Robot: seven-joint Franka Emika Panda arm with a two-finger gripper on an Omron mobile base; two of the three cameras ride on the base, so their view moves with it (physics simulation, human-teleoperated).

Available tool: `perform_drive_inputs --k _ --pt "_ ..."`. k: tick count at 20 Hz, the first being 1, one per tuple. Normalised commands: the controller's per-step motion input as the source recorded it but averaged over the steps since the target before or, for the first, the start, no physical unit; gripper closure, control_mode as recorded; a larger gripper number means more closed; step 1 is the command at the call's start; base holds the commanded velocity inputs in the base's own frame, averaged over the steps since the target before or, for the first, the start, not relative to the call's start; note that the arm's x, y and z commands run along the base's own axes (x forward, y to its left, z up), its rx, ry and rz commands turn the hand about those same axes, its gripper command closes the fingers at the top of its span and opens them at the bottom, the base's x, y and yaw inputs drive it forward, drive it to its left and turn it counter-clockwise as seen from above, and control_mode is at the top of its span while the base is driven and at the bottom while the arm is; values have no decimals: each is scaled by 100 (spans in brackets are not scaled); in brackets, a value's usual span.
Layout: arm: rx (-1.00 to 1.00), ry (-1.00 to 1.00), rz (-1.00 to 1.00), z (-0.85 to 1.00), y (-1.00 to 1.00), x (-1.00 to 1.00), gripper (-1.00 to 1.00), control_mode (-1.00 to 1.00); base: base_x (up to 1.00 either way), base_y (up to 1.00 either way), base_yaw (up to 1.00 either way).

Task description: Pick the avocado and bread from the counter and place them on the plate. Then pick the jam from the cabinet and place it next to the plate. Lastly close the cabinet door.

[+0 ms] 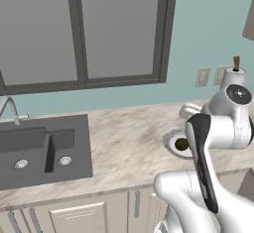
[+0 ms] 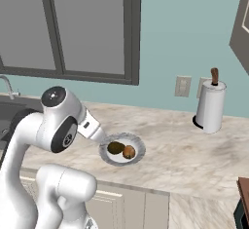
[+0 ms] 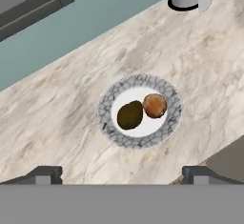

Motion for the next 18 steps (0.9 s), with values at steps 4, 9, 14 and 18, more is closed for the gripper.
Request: perform_drive_inputs --k 4,9,14,18 --pt "-10 0 26 46 59 -6 -100 -100 0 0 0" --pt "-14 0 20 35 66 -7 -100 -100 0 0 0" --pt "-7 -4 18 17 19 -17 -100 -100 0 0 0" --pt "0 -10 10 2 0 -18 -100 -100 0 0 0"
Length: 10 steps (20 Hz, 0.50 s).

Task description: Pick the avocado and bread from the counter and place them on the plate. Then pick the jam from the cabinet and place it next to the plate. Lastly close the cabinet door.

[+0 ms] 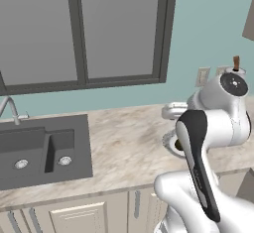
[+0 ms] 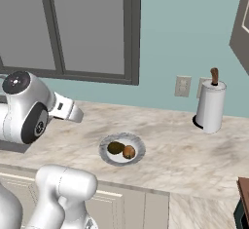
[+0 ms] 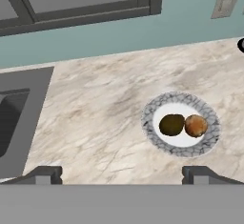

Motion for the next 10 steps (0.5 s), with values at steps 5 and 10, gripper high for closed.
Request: perform_drive_inputs --k 5,10 --pt "0 -1 4 0 0 -4 -100 -100 0 0 0" --pt "0 0 0 0 0 0 -100 100 0 0 0"
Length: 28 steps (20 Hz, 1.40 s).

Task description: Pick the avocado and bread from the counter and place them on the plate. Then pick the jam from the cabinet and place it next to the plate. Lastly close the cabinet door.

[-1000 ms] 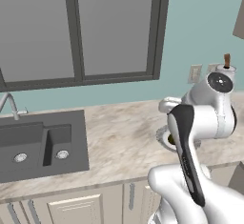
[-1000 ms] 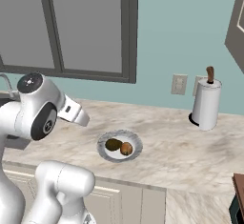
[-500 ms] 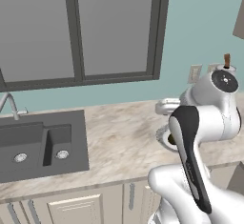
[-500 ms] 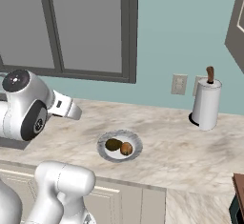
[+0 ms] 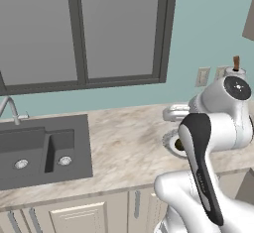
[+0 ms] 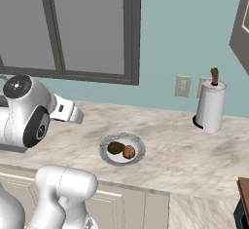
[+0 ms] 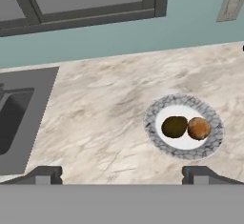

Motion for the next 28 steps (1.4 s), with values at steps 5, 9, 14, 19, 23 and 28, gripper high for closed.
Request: perform_drive_inputs --k 5,9,14,19,23,28 --pt "0 0 0 0 0 0 -100 100 -18 0 0" --pt "0 0 0 0 0 0 -100 100 -86 -13 0" --pt "0 0 0 0 0 0 -100 100 -97 -20 0" --pt "0 0 0 0 0 0 -100 100 -27 -4 -20" --pt "0 0 0 0 0 0 -100 100 0 0 -39" --pt "0 0 0 0 0 0 -100 100 0 0 -46"
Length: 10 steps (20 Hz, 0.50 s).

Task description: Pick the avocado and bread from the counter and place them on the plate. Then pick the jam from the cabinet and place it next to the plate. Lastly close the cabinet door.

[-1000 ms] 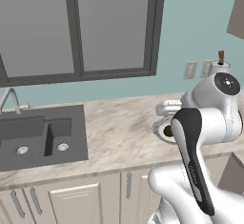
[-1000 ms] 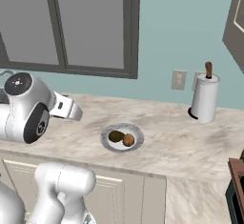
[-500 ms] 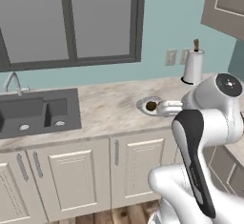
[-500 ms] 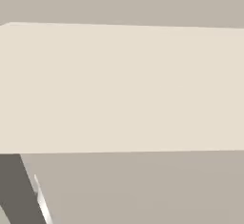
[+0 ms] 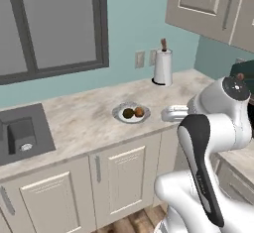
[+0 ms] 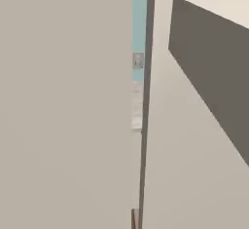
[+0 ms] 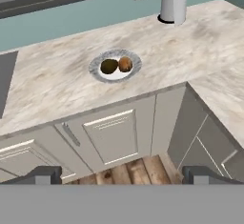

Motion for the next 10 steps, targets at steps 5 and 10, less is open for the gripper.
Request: perform_drive_inputs --k 5,10 --pt "0 0 0 0 0 0 -100 100 0 0 -43" --pt "0 0 0 0 0 0 -100 100 0 0 -40"
